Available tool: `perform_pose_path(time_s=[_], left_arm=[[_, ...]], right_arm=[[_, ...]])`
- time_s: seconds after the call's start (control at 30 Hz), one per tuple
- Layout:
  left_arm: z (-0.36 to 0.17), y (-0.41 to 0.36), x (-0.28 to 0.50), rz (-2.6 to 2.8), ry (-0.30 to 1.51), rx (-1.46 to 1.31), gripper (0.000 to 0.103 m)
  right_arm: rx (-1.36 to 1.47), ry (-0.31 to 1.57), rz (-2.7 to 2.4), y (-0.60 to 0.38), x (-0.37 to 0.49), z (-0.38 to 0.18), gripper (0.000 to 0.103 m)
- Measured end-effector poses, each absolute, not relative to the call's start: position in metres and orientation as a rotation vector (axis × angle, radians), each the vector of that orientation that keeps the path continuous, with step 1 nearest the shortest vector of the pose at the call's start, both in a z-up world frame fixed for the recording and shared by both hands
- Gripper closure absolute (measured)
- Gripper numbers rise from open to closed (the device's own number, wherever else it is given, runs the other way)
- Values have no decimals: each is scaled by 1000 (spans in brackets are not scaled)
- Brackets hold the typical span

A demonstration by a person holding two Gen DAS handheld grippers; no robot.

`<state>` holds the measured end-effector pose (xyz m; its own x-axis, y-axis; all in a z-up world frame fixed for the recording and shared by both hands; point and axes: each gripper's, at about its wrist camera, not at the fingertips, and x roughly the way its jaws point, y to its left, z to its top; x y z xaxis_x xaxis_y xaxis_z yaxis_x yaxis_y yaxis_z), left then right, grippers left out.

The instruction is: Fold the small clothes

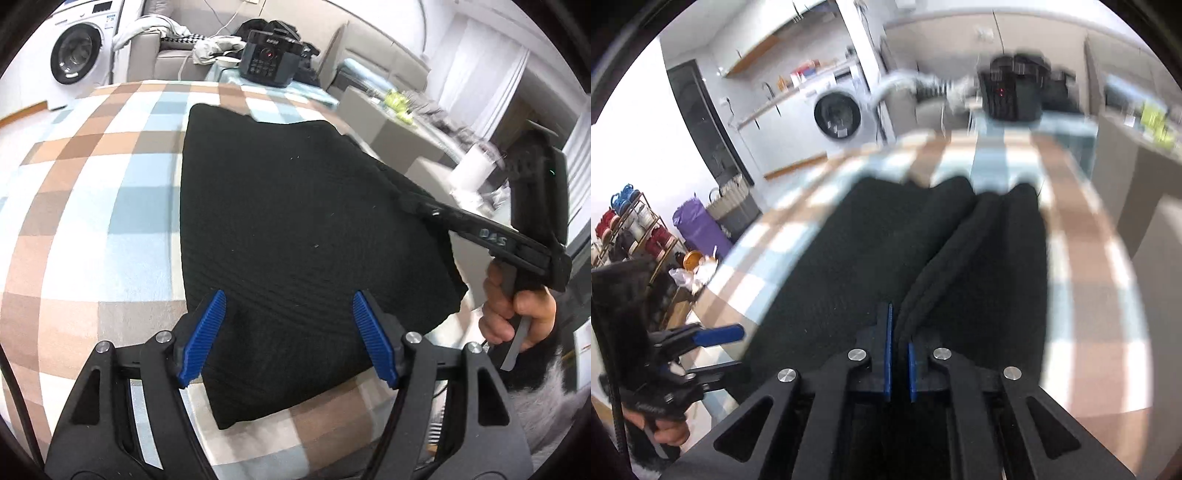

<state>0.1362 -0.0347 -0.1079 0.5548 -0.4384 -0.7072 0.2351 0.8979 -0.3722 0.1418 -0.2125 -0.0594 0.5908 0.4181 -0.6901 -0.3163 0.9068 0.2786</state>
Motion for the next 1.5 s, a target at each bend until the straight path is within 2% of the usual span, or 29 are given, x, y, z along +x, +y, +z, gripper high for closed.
perform_pose_path(time_s=[0.07, 0.23, 0.3, 0.4, 0.5, 0.6, 0.63, 0.67, 0.9, 1.07, 1.1, 1.27, 1.5], left_arm=[[-107, -31, 139, -407, 893, -270, 33], [-125, -31, 150, -336, 948, -261, 33], [-130, -32, 151, -303, 959, -236, 33], [-134, -30, 150, -294, 964, -235, 33], [-140, -28, 153, -282, 979, -245, 33], [-142, -28, 154, -290, 982, -247, 33], [-142, -29, 154, -292, 981, -245, 33], [-140, -29, 154, -293, 978, -242, 33], [-122, -32, 147, -312, 932, -239, 33], [-135, -37, 153, -294, 971, -215, 33], [-137, -37, 152, -293, 979, -216, 33], [-141, -31, 152, -282, 983, -232, 33], [-139, -26, 159, -273, 970, -236, 33]], right_arm=[[98, 830, 355, -224, 134, -55, 98], [194, 987, 203, -256, 145, -111, 96], [311, 1000, 229, -269, 142, -115, 93], [415, 967, 304, -276, 133, -111, 78], [443, 979, 341, -274, 122, -117, 77], [423, 977, 328, -270, 118, -124, 82], [402, 965, 316, -267, 118, -122, 94], [383, 966, 319, -264, 119, -120, 98], [267, 832, 272, -259, 106, -67, 99], [265, 1007, 169, -268, 120, -117, 99], [291, 1002, 167, -271, 118, -119, 98], [330, 956, 159, -276, 114, -103, 73], [360, 935, 261, -260, 148, -89, 73]])
